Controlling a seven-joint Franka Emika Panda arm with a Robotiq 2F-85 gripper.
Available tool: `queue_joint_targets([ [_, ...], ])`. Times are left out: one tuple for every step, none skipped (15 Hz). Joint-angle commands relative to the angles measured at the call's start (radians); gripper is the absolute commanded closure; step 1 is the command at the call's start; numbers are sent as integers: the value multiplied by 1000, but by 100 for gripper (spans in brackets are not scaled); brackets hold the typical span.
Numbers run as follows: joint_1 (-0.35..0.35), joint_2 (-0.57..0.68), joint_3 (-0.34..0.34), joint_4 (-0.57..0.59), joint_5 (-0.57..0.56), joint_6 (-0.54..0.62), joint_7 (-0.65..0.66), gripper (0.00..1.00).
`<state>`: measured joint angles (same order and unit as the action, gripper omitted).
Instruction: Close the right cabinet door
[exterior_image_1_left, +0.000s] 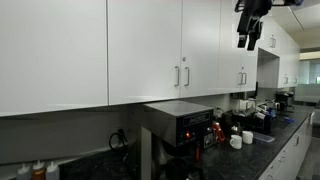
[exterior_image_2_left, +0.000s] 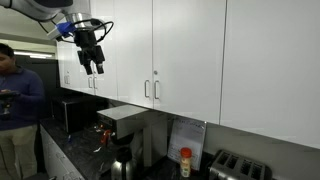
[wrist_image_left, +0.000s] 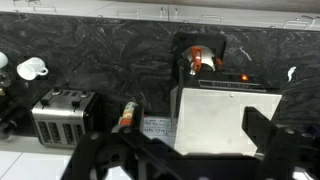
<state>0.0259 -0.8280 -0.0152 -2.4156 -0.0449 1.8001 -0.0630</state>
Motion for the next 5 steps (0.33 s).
queue_joint_targets([
  [-1, -10, 2, -3, 15, -21, 11, 0],
  [-2, -20, 3, -6, 20, -36, 20, 0],
  [-3, -24, 4, -8, 22, -41, 24, 0],
  [-3, -26, 4, -10, 23, -42, 26, 0],
  [-3, -27, 4, -11, 24, -42, 27, 0],
])
